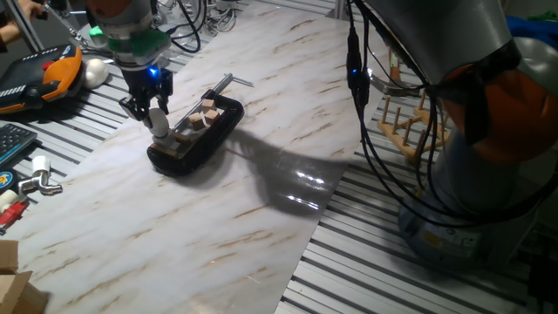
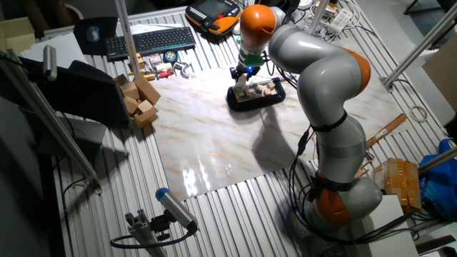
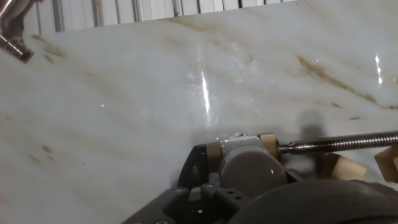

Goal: Install the light bulb by rotating it

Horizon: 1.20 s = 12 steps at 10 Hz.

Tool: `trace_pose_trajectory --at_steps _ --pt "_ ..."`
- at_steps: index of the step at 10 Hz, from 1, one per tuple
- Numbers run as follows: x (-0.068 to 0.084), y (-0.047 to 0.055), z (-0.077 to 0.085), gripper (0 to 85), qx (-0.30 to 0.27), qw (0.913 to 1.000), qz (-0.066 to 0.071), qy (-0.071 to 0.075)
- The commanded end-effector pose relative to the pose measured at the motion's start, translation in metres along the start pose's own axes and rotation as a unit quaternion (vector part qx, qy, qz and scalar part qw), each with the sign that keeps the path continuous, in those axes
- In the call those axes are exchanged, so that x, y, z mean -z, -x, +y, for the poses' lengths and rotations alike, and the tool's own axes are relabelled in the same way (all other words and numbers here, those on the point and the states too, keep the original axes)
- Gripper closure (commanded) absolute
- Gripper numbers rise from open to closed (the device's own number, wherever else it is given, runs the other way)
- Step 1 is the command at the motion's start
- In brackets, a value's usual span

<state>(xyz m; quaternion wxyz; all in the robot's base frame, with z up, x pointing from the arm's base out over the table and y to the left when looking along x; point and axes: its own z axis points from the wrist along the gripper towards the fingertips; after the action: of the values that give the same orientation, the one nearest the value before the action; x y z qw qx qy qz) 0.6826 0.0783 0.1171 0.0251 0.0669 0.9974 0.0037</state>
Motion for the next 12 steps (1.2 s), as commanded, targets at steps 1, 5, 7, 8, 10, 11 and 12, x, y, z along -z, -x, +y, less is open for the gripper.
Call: trace_pose_trajectory --at_steps 1,5,7,8,10,11,12 --pt "-0.0001 0.0000 -0.0001 85.0 -0.009 1.0000 0.002 0.001" --pt "0.0003 0.0003 -0.0001 85.0 -0.052 0.9986 0.006 0.002" --pt "0.0003 0.0003 -0.0002 85.0 -0.077 0.9970 0.007 0.002" --pt "0.0001 0.0003 -0.0002 85.0 -0.091 0.9958 0.008 0.002" --pt "-0.0006 0.0003 -0.0003 85.0 -0.115 0.9933 0.011 0.004" --pt "-0.0011 0.0003 -0.0003 85.0 -0.128 0.9917 0.012 0.005" --pt "-0.0010 0.0001 -0.0004 85.0 -0.139 0.9902 0.012 0.004"
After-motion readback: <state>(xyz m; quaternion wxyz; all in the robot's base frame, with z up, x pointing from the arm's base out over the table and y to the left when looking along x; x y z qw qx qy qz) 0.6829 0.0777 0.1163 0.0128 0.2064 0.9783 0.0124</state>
